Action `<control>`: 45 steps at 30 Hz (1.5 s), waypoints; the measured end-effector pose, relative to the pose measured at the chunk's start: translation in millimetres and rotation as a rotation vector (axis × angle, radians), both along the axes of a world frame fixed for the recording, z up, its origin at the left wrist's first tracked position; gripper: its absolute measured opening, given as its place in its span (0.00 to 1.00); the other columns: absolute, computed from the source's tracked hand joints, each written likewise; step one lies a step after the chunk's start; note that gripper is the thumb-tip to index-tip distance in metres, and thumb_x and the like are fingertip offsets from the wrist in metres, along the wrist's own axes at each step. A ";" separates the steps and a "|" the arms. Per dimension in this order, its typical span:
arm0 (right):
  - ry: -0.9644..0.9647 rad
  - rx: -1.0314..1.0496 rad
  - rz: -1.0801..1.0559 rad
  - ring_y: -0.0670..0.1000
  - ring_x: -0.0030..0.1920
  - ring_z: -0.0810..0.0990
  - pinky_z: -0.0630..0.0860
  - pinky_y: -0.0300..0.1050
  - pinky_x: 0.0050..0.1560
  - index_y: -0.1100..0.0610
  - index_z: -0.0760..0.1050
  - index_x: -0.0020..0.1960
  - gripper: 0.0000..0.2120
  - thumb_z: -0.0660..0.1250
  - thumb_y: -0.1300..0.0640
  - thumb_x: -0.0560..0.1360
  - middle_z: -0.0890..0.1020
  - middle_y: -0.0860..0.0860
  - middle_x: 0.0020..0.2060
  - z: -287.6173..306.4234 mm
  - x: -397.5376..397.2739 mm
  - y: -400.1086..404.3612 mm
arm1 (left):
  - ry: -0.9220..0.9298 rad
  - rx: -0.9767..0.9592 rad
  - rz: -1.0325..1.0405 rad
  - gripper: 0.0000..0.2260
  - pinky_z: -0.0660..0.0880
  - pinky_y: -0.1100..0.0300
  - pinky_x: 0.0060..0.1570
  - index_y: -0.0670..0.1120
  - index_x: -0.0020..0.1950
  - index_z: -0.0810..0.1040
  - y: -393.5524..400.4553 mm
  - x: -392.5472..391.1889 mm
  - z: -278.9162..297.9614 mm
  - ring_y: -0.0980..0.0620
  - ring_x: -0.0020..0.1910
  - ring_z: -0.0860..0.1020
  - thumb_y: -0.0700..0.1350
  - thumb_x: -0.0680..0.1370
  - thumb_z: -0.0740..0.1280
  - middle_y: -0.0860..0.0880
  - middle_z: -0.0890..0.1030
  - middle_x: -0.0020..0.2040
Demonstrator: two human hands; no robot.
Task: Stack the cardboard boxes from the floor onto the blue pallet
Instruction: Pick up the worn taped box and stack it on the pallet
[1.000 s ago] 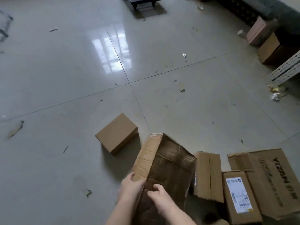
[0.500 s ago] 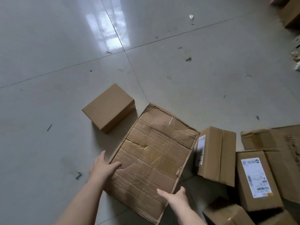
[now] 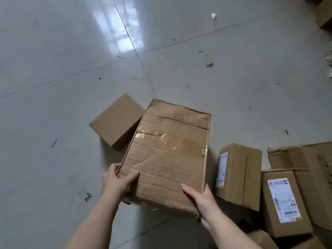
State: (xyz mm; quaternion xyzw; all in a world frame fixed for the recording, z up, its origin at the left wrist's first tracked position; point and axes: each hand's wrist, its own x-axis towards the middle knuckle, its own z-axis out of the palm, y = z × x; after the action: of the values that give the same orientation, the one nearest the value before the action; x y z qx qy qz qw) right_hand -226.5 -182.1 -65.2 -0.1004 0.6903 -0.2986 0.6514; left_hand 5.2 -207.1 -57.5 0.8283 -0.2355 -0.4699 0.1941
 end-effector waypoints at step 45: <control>0.598 -0.964 -0.864 0.52 0.50 0.81 0.76 0.54 0.57 0.41 0.80 0.38 0.12 0.72 0.40 0.56 0.84 0.48 0.45 921.4 -288.6 43.7 | 0.943 -0.793 -0.604 0.13 0.76 0.61 0.32 0.55 0.46 0.81 -109.9 -364.4 908.6 0.55 0.40 0.81 0.54 0.63 0.72 0.51 0.82 0.45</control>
State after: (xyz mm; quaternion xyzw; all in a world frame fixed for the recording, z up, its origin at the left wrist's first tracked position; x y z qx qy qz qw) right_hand -515.1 -138.5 856.1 -0.1725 0.6085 -0.7617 0.1407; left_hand -359.2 -317.0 851.1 0.2994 -0.5006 -0.6921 0.4252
